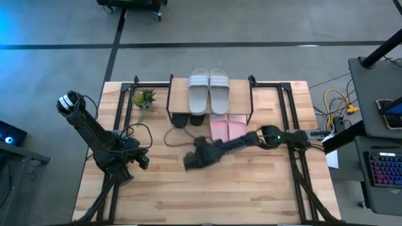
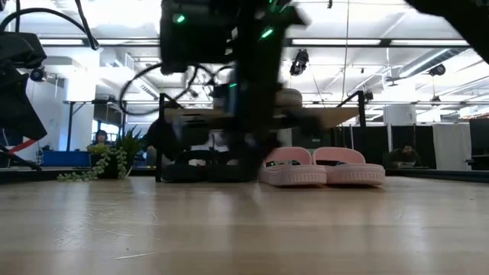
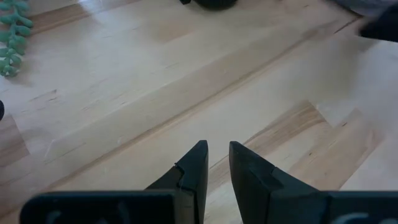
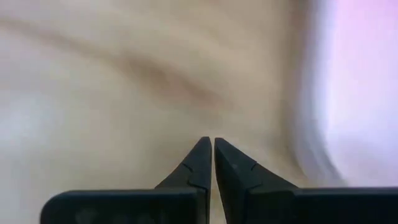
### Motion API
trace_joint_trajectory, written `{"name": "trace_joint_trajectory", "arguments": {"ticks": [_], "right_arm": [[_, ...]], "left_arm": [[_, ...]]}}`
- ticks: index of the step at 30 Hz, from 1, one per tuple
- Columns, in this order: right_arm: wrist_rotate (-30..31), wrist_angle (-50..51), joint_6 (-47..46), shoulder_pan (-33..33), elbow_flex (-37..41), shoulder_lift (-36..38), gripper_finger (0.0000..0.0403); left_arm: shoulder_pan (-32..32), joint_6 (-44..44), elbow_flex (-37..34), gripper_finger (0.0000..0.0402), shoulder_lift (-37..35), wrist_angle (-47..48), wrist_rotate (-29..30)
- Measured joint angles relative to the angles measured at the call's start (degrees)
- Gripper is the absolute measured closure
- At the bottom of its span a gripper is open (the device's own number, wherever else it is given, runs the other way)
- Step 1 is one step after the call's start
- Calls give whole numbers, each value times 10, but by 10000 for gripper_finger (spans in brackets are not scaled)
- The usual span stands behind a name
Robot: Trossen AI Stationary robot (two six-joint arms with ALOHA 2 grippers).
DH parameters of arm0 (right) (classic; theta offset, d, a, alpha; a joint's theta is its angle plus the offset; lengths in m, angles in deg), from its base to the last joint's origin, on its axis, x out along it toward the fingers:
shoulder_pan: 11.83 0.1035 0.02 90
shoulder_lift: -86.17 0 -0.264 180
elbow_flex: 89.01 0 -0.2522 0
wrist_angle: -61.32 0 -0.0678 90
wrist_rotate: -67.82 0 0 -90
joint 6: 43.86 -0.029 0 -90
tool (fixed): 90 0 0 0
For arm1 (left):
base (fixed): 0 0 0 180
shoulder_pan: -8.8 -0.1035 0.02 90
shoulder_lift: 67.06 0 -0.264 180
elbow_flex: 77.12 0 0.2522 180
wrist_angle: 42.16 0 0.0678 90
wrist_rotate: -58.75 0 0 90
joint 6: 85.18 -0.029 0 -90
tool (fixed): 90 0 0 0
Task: Pick and place slides into the shelf
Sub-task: Adjust the slides under the shelf
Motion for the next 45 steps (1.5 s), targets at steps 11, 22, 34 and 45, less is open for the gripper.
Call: {"name": "trace_joint_trajectory", "arguments": {"ticks": [11,22,34,45], "right_arm": [[-48,149,-217,64,25,21,390],[-52,11,-217,50,202,121,390],[-49,-119,-189,21,376,231,390],[-52,-230,-128,7,395,228,390]], "left_arm": [[0,0,0,350,0,0,0],[0,-1,0,350,0,-1,0],[0,-16,0,350,0,-3,-7],[0,-14,0,350,0,-4,-6]]}}
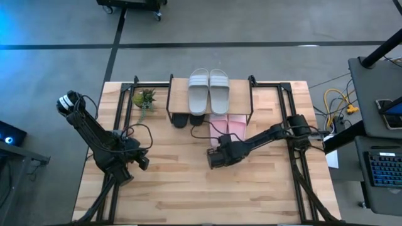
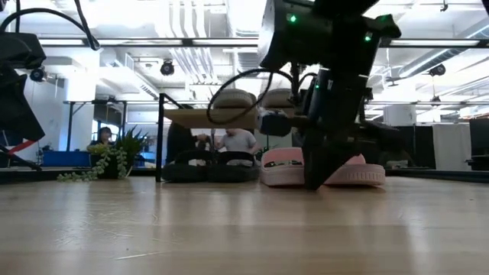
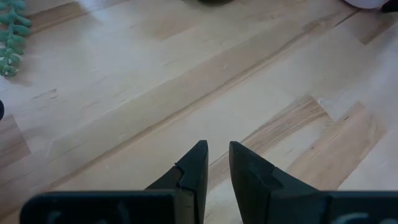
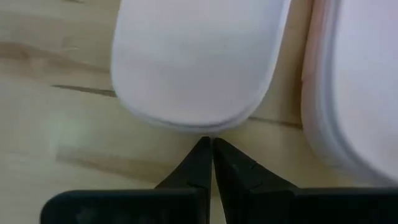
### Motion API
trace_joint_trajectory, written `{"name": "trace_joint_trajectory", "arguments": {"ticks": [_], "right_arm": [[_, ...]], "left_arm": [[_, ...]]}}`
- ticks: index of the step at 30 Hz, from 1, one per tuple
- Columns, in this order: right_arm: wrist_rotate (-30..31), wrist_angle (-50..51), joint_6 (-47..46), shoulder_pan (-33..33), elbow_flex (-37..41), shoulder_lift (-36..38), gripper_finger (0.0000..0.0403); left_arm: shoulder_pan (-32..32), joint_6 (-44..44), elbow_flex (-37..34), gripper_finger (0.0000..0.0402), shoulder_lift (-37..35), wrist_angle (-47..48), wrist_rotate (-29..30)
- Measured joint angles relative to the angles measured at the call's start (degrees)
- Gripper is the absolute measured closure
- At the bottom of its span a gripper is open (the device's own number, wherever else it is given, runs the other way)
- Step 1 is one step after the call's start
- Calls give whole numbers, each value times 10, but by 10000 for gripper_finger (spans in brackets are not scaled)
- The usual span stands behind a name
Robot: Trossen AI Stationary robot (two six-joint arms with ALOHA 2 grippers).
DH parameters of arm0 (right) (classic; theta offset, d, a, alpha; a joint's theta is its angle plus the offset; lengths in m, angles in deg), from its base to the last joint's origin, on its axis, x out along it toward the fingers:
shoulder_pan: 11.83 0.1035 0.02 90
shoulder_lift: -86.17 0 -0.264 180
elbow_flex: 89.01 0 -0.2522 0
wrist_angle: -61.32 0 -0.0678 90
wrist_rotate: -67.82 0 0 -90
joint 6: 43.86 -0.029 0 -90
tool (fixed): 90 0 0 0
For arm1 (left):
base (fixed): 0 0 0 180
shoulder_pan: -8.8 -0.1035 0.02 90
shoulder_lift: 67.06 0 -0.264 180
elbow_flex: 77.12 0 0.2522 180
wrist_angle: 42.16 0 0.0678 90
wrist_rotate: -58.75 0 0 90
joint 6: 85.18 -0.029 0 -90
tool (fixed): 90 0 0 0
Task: Pick and place slides into the shelf
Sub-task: Adjust the slides under the shelf
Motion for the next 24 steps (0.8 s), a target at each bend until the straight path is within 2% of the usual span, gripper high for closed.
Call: {"name": "trace_joint_trajectory", "arguments": {"ticks": [5,10,16,24], "right_arm": [[21,-3,21,-26,2,1,390],[49,-10,82,-70,-4,0,390],[53,-51,165,-111,-5,0,390],[78,-60,206,-134,-5,0,390]], "left_arm": [[0,0,0,350,0,-1,0],[0,1,0,350,0,-2,0],[0,1,0,350,0,-3,-1],[0,3,0,350,0,-6,-2]]}}
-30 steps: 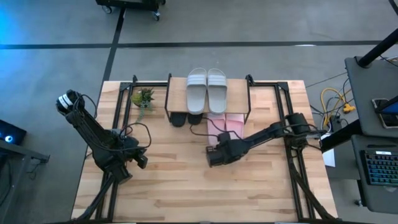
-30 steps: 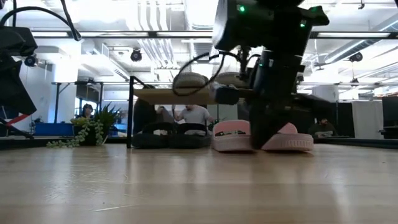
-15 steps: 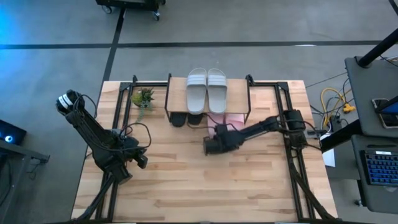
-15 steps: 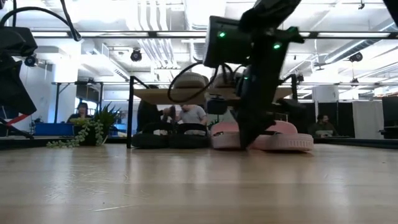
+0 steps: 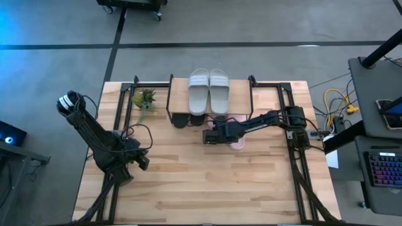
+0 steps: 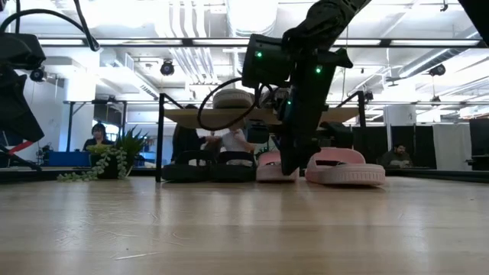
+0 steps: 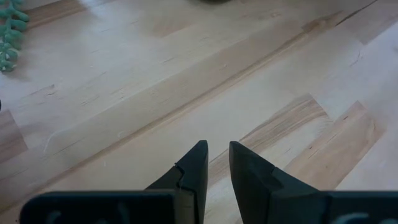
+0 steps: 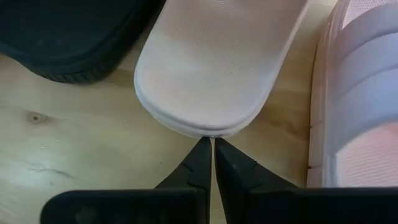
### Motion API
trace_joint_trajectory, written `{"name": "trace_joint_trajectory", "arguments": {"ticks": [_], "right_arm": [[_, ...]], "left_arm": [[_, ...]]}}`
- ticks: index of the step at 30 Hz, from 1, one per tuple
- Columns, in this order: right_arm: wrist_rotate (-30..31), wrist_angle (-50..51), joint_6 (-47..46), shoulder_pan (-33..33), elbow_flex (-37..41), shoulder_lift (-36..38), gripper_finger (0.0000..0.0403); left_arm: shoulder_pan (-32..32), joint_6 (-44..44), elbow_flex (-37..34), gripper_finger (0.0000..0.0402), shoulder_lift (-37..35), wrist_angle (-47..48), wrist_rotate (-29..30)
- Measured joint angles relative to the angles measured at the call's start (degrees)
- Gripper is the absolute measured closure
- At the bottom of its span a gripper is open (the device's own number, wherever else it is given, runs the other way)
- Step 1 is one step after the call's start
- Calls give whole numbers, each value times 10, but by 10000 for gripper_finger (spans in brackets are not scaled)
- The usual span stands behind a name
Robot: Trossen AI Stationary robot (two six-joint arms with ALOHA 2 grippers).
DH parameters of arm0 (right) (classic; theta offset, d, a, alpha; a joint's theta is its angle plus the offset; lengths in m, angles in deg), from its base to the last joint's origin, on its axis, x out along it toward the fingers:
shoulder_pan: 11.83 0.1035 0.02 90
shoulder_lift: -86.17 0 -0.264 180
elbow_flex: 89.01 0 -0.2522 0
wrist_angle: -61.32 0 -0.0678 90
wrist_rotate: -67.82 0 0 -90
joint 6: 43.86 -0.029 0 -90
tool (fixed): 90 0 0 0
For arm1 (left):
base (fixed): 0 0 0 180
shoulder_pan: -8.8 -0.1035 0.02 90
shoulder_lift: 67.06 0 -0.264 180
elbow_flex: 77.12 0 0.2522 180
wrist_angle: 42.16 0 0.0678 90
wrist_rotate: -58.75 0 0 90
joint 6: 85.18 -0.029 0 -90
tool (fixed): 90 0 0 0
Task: Pick and place slides into the shelf
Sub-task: Adjust the slides under the shelf
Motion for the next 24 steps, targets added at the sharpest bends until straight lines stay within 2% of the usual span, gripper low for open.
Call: {"name": "trace_joint_trajectory", "arguments": {"ticks": [6,13,20,24], "right_arm": [[-9,-2,-2,14,0,3,390],[-20,12,-25,96,0,21,390],[-57,176,-241,201,0,27,390],[-75,229,-312,239,3,27,390]], "left_arm": [[0,1,0,350,0,0,0],[-5,1,0,350,0,0,0],[-19,1,0,350,0,0,0],[-23,1,0,350,0,-1,0]]}}
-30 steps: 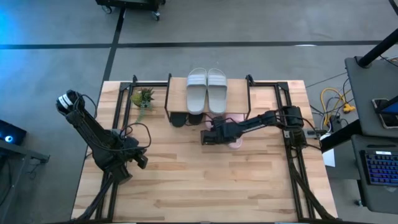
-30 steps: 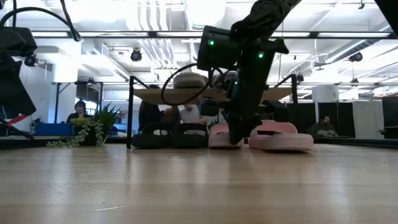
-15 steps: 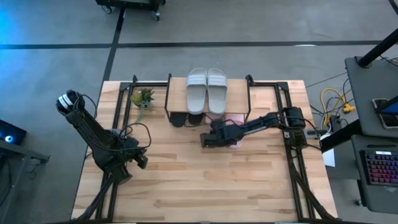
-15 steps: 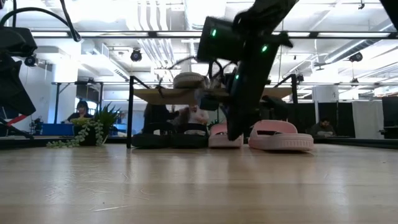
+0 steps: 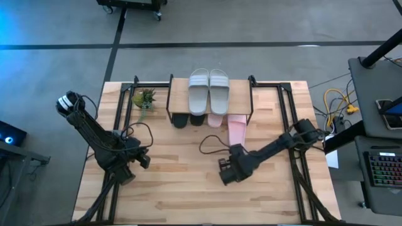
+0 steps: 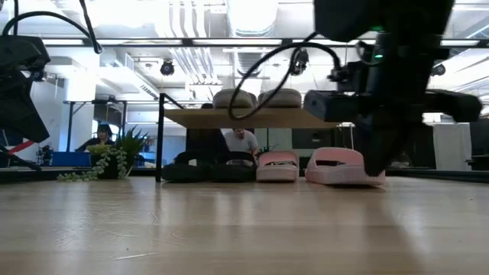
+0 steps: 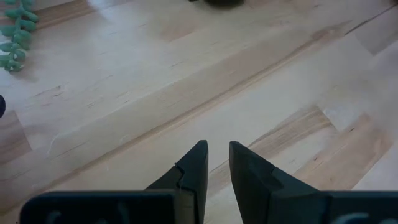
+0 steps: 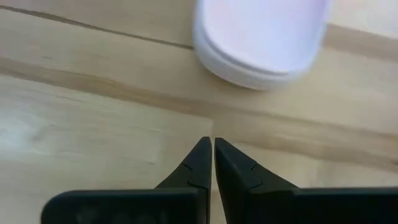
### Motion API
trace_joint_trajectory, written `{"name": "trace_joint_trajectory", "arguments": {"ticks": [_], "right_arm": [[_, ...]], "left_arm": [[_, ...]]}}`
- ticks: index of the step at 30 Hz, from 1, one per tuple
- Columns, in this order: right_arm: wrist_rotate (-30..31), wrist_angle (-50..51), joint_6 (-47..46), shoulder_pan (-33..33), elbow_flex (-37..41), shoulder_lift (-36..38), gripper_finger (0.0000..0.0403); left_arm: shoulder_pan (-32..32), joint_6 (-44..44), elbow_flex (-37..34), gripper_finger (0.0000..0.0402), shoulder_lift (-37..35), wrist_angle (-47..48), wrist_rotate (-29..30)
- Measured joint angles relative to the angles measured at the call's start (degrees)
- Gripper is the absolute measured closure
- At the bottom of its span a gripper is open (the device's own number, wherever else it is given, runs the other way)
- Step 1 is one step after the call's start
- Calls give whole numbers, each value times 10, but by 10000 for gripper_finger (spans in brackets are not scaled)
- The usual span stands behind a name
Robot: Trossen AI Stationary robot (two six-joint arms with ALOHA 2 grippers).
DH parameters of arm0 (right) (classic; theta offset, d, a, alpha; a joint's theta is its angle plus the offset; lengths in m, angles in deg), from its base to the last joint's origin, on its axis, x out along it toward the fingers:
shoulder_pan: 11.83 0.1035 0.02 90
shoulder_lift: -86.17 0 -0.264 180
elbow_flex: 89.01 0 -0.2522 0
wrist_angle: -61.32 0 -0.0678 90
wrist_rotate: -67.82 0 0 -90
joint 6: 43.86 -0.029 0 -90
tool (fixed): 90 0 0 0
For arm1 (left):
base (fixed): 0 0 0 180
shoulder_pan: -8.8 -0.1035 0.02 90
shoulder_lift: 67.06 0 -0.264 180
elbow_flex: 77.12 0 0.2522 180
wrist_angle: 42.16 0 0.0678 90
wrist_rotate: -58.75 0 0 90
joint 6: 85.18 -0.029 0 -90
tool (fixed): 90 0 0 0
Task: Pick and place slides into the shelf
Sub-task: Adjust the slides under the shelf
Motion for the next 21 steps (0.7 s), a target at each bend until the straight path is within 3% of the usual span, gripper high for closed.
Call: {"name": "trace_joint_trajectory", "arguments": {"ticks": [4,15,21], "right_arm": [[-1,-1,-14,-5,20,0,390],[25,-8,56,-88,68,0,390],[62,-57,153,-125,60,0,390]], "left_arm": [[-1,-1,0,350,0,0,0],[-1,-1,1,350,0,-2,-1],[-1,-1,1,350,0,-5,-1]]}}
